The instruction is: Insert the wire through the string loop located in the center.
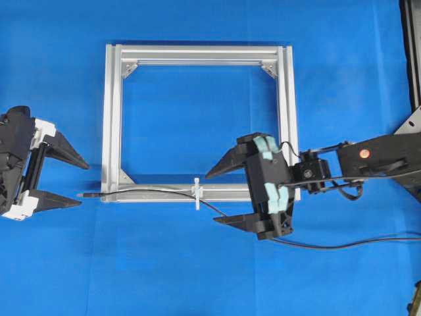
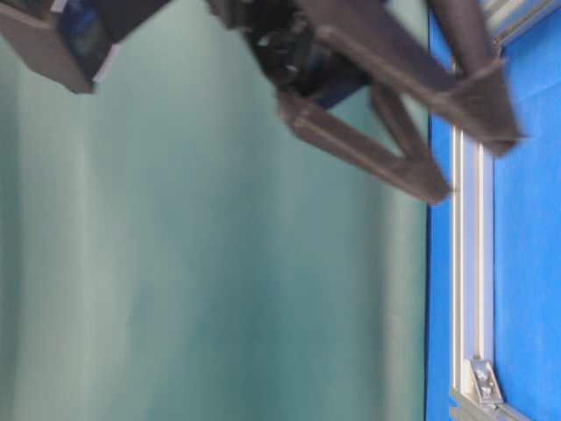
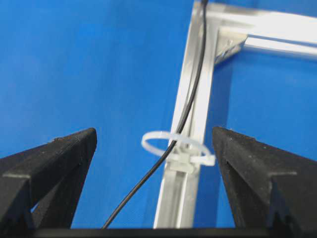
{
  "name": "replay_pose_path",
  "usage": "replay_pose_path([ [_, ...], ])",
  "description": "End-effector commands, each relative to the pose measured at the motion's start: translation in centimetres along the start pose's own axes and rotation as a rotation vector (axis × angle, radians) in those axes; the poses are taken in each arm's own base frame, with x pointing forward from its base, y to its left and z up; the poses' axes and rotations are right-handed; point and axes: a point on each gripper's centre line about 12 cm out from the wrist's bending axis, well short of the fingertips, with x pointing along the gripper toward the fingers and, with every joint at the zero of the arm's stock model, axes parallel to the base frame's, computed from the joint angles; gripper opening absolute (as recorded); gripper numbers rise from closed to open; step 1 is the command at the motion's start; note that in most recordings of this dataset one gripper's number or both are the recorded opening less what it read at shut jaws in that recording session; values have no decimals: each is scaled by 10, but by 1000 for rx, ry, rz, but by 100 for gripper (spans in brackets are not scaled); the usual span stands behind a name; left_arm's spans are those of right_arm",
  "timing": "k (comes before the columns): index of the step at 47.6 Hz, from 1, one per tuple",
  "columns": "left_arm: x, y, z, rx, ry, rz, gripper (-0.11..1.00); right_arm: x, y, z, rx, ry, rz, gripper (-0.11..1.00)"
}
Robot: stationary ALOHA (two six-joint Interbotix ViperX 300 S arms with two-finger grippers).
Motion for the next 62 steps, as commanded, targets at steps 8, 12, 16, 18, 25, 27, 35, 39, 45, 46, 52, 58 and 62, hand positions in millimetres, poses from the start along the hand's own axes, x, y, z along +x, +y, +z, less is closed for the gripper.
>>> replay_pose_path([
  [8, -5, -4, 18, 5, -69, -16, 87, -15, 1, 25, -4, -74, 6, 84],
  [12, -5, -4, 18, 5, -70, -17, 87, -15, 1, 24, -4, -74, 6, 84],
  [16, -4, -4, 18, 5, -66, -16, 87, -15, 1, 24, -7, -74, 6, 84],
  [18, -4, -4, 18, 4, -66, -15, 87, -15, 1, 24, -7, -74, 6, 84],
  [25, -4, -4, 18, 4, -66, -14, 87, -15, 2, 24, -8, -72, 7, 84],
  [27, -4, -4, 18, 5, -66, -16, 87, -15, 1, 24, -7, -72, 6, 84],
  [35, -4, -4, 18, 3, -65, -14, 87, -15, 1, 24, -7, -72, 6, 84],
  [39, -4, -4, 18, 5, -64, -15, 87, -15, 1, 24, -5, -71, 6, 84],
  [45, -4, -4, 18, 5, -64, -15, 87, -15, 1, 24, -7, -72, 6, 84],
  [46, -4, -4, 18, 5, -63, -15, 87, -15, 1, 24, -7, -74, 6, 84],
  [52, -4, -4, 18, 3, -65, -14, 87, -15, 1, 24, -5, -74, 6, 84],
  [58, -4, -4, 18, 4, -63, -14, 87, -15, 1, 24, -7, -71, 6, 84],
  [62, -4, -4, 18, 4, -64, -15, 87, -15, 1, 24, -7, -72, 6, 84],
])
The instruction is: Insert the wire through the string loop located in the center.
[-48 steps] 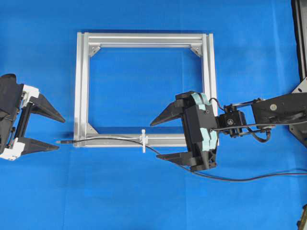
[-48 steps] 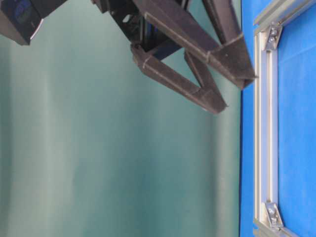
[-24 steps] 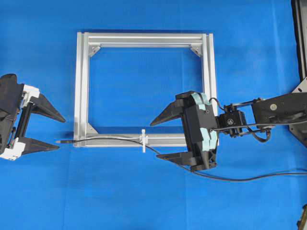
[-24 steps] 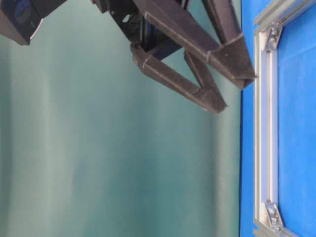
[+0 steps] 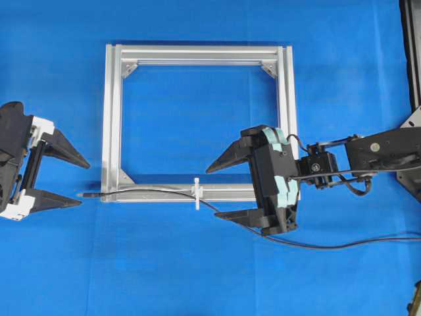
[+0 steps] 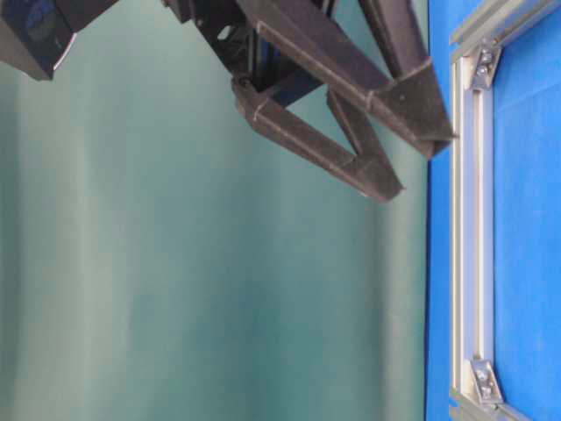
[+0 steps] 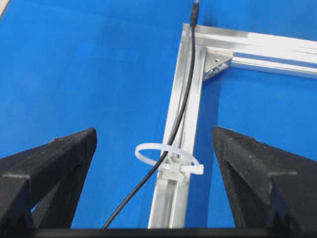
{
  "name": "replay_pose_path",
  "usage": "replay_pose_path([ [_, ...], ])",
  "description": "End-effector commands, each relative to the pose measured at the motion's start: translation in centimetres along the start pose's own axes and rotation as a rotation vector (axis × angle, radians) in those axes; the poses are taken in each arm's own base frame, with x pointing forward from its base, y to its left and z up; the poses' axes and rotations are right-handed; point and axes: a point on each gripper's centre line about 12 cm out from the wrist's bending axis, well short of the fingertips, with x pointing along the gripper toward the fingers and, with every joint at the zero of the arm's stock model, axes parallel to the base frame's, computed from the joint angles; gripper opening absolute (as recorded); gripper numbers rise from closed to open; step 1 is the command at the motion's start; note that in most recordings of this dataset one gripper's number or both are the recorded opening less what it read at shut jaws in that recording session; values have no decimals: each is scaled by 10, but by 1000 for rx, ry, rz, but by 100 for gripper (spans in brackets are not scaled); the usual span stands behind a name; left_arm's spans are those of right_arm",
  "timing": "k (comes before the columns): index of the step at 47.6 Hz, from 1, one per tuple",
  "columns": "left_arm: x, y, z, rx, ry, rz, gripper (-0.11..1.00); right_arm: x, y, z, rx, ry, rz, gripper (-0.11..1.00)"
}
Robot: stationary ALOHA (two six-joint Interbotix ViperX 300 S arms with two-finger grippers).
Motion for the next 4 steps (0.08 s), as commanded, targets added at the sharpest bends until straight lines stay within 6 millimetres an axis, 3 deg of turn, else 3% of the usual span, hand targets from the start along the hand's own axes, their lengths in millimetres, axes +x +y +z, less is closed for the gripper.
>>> replay_pose_path([
  [1, 1, -2, 9, 2, -24, -5, 87, -5, 2, 14, -3, -41, 7, 84],
  [4, 1, -2, 9, 3, -24, -4, 87, -5, 2, 14, -3, -42, 7, 84],
])
